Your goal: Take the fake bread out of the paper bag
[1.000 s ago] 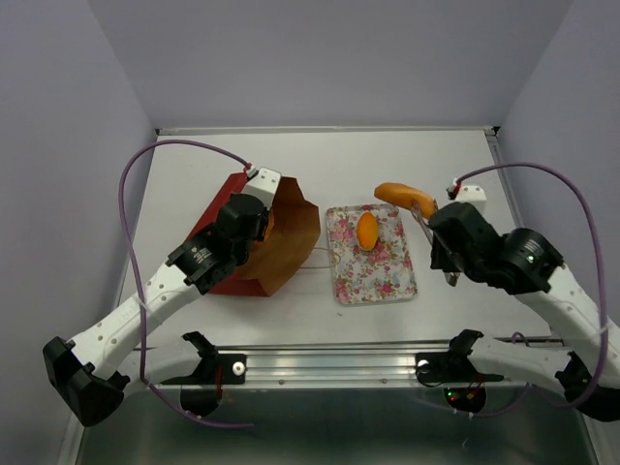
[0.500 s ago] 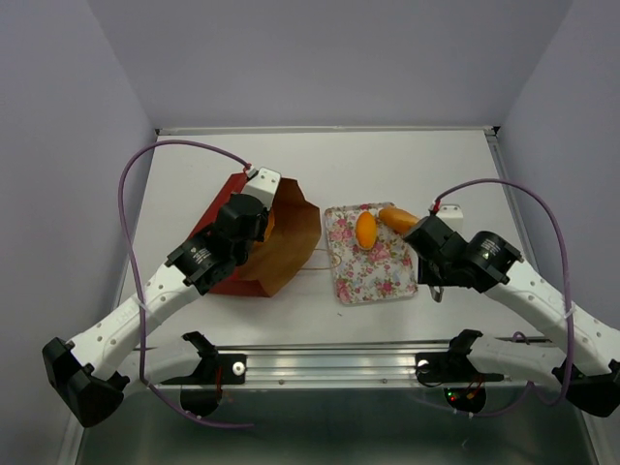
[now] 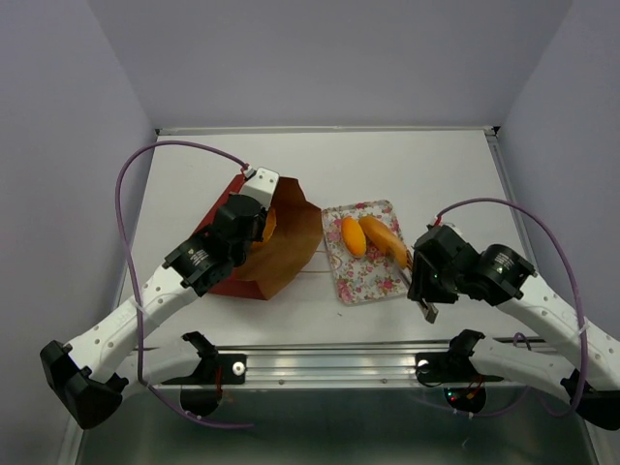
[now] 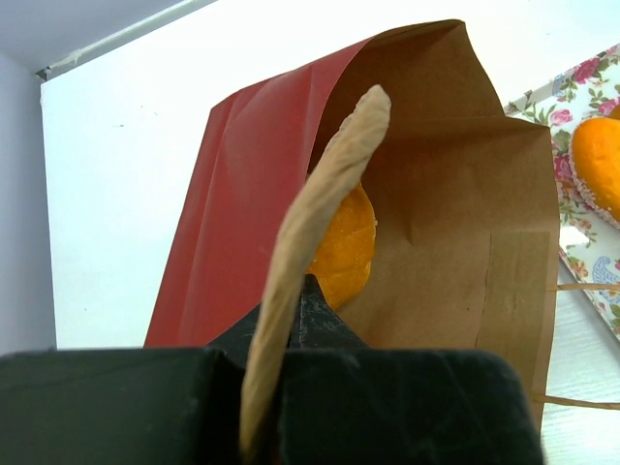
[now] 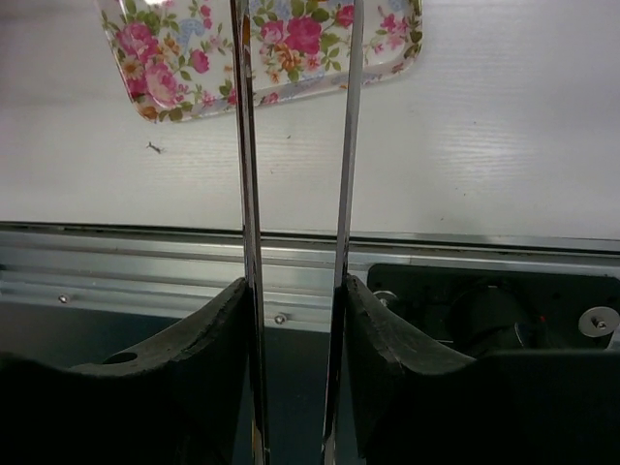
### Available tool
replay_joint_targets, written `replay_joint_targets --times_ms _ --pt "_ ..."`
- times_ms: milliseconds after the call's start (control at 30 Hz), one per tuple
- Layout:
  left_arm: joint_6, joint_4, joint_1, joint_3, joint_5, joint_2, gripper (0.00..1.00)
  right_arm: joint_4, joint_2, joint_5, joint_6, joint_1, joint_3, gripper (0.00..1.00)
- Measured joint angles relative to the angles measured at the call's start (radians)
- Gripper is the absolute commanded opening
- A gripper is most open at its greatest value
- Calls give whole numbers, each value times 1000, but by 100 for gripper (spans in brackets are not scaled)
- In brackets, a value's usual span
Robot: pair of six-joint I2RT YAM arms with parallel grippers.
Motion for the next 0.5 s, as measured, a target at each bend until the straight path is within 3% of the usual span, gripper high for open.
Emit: replay_joint_targets --times_ms 300,500 --pt "0 -8 0 0 0 -10 0 4 25 -90 7 0 -56 52" --pt "0 -10 0 0 0 -19 0 2 24 -99 8 0 -53 43"
